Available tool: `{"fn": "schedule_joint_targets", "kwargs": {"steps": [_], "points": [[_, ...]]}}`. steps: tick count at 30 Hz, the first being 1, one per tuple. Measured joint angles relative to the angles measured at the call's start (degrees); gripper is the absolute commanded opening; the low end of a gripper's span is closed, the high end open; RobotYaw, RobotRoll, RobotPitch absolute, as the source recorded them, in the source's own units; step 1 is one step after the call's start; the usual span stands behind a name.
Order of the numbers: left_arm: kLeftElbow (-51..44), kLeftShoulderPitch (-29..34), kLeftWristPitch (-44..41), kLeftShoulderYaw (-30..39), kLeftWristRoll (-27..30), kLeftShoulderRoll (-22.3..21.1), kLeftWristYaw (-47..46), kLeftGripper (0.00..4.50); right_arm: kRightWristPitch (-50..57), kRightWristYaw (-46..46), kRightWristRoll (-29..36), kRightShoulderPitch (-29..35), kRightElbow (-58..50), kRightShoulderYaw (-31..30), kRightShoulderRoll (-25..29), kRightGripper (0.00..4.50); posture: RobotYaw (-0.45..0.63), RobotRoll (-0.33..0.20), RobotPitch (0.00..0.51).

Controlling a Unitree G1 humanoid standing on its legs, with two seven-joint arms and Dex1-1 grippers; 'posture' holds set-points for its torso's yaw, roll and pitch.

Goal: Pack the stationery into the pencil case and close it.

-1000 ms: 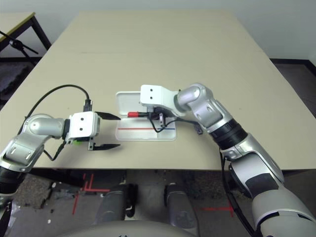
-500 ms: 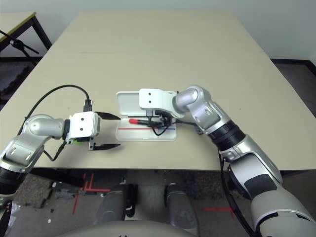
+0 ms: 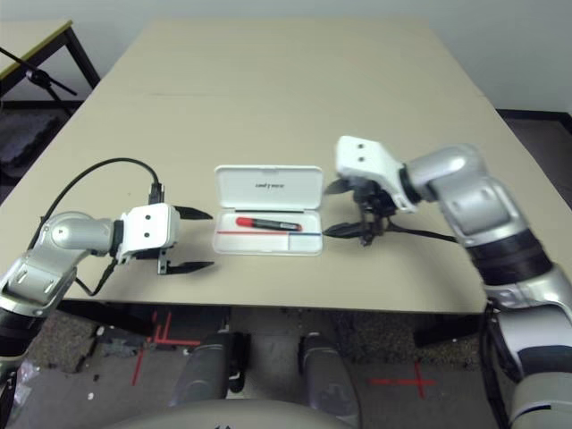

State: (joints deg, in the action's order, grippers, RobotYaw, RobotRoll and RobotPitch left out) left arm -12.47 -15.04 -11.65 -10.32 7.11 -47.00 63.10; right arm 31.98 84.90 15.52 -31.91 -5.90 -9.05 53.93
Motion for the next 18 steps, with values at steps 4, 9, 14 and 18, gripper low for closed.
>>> {"fn": "schedule_joint_targets", "kwargs": {"steps": [4,9,14,18], "points": [[0.0,0.0,-6.4,1.4,0.0,0.1,-3.4,4.5,1.2,0.0,2.8,2.1,-3.1,1.0,0.8,4.48,0.03,0.0,0.096],[-0.4,-0.8,-20.7,2.6,-0.6,0.3,-9.6,4.5,1.5,-2.6,3.5,3.9,-4.6,0.9,0.1,4.48,0.03,0.0,0.099],[-1.0,-4.4,-37.8,5.4,-0.6,1.0,-16.7,4.5,1.5,-4.6,3.5,4.6,-5.4,0.6,-0.8,4.48,0.04,0.0,0.104],[-2.5,-8.1,-52.2,8.1,0.7,2.9,-21.2,4.5,1.2,-5.2,3.4,4.8,-5.4,0.1,-0.9,4.48,0.04,0.0,0.104]]}}
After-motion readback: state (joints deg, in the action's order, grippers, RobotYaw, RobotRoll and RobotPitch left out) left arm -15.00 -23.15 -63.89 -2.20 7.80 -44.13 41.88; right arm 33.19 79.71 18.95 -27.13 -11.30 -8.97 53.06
